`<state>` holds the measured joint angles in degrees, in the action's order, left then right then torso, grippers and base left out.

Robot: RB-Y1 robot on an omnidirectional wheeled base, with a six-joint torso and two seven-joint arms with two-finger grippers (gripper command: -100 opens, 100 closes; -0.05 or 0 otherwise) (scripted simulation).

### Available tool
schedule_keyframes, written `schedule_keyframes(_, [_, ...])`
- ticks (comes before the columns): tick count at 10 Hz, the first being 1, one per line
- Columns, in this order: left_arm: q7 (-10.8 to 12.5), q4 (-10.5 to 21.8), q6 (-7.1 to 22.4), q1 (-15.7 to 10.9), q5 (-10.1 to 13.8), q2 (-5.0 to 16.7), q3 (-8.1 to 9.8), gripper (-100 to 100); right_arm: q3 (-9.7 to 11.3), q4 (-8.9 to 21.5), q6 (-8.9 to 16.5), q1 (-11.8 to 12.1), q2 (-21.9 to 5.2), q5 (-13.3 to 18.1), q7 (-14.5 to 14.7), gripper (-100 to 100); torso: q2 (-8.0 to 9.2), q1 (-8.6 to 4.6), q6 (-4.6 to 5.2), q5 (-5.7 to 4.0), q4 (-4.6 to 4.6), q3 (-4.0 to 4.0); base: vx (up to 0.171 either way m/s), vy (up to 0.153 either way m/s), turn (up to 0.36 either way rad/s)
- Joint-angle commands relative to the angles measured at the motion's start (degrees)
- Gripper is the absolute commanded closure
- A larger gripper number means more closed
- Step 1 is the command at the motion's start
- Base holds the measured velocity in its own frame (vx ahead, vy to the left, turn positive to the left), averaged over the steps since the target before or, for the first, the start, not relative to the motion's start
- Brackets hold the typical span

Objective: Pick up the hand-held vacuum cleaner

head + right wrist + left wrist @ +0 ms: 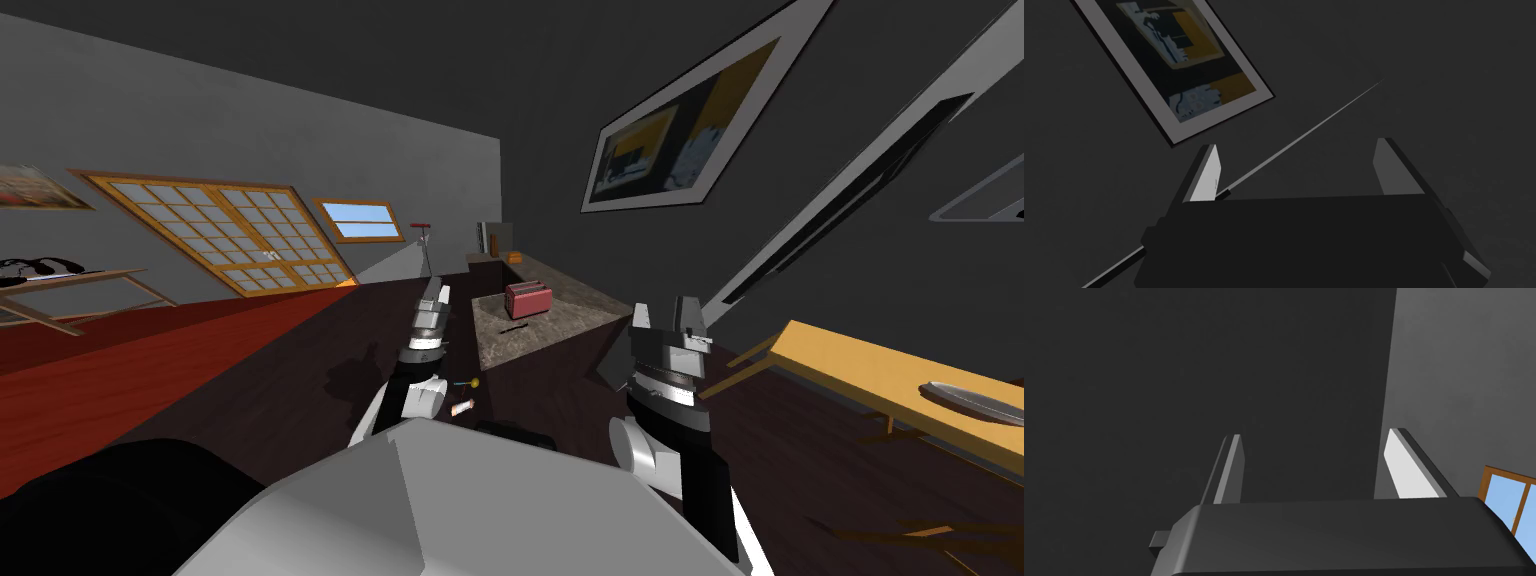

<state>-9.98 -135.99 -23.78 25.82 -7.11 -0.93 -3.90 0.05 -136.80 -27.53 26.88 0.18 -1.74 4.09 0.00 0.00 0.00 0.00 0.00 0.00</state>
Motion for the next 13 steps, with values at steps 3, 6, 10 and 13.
schedule_keyframes(3, [1.7,-0.5,3.8,-0.1,2.2,5.8,1.66,-100,0.0,0.0,0.0,0.0,0.0,0.0,0.0,0,0.05,-0.03,0.0,-0.01,0.01,0.03,-0.013,-0.016,-0.029])
schedule_keyframes(6, [3.5,-0.9,7.8,-0.3,4.5,9.3,3.37,-100,0.0,0.0,0.0,0.0,0.0,0.0,0.0,0,0.06,-0.06,0.0,-0.01,0.01,0.04,-0.016,-0.021,-0.034])
schedule_keyframes(10, [5.8,-1.4,13.0,-0.5,7.5,12.4,5.55,-100,0.0,0.0,0.0,0.0,0.0,0.0,0.0,0,0.08,-0.08,0.0,-0.02,0.02,0.05,-0.019,-0.024,-0.037])
schedule_keyframes(13, [8.6,-1.8,17.9,-0.7,11.1,15.4,8.13,-100,0.0,0.0,0.0,0.0,0.0,0.0,0.0,0,0.05,-0.08,0.0,-0.02,0.01,0.03,-0.015,-0.028,-0.047])
